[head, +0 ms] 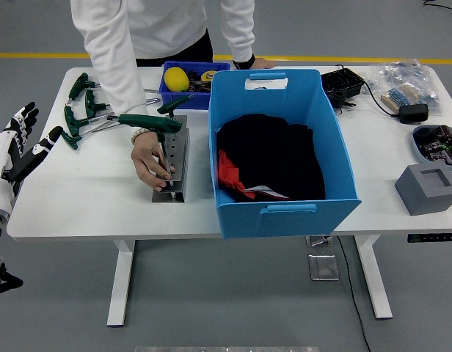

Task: Lift tool from toolbox,place it in box,lift tool from toolbox,place it in box

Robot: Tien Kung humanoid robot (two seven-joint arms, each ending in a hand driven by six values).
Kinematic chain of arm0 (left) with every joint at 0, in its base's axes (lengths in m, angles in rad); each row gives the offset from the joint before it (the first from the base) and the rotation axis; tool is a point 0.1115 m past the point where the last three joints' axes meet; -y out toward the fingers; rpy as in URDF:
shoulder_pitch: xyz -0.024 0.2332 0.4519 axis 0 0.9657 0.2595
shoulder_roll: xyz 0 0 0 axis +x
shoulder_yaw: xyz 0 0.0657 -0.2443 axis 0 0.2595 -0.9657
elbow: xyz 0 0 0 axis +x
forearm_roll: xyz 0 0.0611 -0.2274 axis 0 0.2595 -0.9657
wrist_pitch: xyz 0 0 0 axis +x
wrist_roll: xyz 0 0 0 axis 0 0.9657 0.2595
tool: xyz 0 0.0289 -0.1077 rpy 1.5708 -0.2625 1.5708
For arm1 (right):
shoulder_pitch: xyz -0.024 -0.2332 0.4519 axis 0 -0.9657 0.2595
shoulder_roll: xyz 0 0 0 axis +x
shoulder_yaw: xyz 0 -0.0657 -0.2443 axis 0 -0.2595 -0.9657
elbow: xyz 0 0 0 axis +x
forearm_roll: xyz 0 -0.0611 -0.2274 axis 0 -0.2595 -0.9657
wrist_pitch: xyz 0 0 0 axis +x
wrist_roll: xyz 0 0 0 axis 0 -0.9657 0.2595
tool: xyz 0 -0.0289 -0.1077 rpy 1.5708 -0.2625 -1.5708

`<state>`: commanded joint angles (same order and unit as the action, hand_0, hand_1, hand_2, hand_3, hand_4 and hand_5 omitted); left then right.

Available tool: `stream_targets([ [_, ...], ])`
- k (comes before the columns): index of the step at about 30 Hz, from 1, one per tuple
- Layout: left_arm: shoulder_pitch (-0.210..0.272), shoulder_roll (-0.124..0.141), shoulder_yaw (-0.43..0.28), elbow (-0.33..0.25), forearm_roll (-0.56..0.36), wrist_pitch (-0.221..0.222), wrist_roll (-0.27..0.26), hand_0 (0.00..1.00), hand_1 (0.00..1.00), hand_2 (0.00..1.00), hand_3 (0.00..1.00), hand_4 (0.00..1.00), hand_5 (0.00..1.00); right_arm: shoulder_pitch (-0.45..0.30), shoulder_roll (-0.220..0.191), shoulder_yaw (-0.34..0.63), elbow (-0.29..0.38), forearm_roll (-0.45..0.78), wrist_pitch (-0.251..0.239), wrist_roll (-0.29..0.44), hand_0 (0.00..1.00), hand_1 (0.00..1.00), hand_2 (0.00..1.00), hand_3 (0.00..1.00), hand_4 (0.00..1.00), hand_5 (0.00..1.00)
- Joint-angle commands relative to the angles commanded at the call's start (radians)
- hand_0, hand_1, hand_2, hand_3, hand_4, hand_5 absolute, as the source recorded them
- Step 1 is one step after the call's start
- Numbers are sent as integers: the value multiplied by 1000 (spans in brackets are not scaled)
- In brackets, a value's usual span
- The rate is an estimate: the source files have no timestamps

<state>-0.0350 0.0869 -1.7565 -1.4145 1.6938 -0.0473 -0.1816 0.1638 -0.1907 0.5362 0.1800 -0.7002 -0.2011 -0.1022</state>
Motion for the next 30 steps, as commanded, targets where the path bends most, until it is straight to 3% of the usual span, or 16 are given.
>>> stream_targets([
  [2,-2,9,-1,-28,82,1,0,998,998,998,998,998,575,0,0,-3,0,4,0,1,626,623,688,534,785,574],
  [3,-3,14,2,-43,119,0,1,998,998,998,998,998,498,0,0,-4,0,5,0,1,626,624,688,534,785,574],
  [7,-15,50,31,-136,284,-23,13,998,998,998,998,998,498,0,1,-1,0,7,0,1,626,624,688,534,785,574],
  [11,-53,110,112,-226,453,-71,60,998,998,998,998,998,450,-1,1,-1,0,9,0,0,626,623,687,534,785,574],
  [14,-91,140,173,-258,575,-122,93,998,998,998,998,998,450,-1,2,-3,0,10,0,0,626,623,687,534,785,574],
  [20,-172,169,277,-251,575,-204,123,998,998,998,998,998,441,-13,1,-18,0,21,9,12,626,623,687,533,785,575],
  [30,-296,199,382,-151,575,-265,141,998,998,998,998,998,424,-14,2,-21,0,38,1,8,628,624,688,534,787,575],
])
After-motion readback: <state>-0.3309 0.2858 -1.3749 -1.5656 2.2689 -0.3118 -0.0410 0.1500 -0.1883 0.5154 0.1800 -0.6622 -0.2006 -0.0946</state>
